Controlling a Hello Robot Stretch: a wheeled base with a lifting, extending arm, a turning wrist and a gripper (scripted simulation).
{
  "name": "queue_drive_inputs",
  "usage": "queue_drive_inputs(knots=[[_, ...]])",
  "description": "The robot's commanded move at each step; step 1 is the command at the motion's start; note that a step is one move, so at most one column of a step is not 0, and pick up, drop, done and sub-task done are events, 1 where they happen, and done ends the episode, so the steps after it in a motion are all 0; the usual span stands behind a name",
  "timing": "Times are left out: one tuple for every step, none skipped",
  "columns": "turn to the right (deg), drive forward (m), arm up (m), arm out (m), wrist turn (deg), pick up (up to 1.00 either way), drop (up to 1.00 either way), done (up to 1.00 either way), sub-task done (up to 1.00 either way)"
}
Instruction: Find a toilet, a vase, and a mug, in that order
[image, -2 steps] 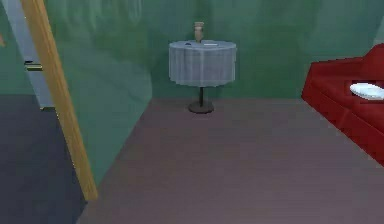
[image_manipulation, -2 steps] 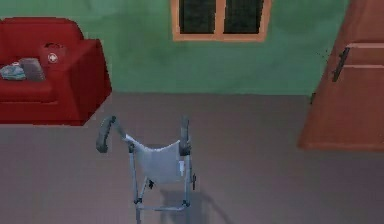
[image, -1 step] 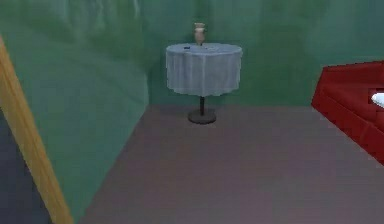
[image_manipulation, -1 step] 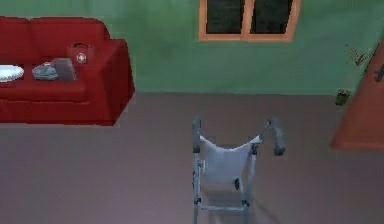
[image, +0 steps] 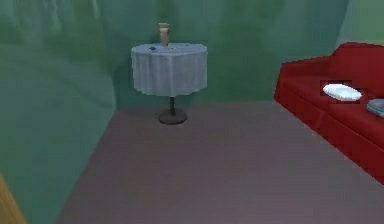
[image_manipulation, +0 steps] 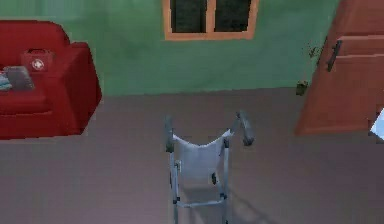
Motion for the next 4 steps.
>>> queue_drive_inputs(knots=[[0.0, 1.00, 0.00, 0.00, 0.0, 0.00, 0.00, 0.00, 0.00], [3.0, 0.00, 0.00, 0.00, 0.0, 0.00, 0.00, 0.00, 0.00], [0.0, 0.80, 0.00, 0.00, 0.0, 0.00, 0.00, 0.00, 0.00], [-21.0, 0.00, 0.00, 0.00, 0.0, 0.00, 0.00, 0.00, 0.00]])
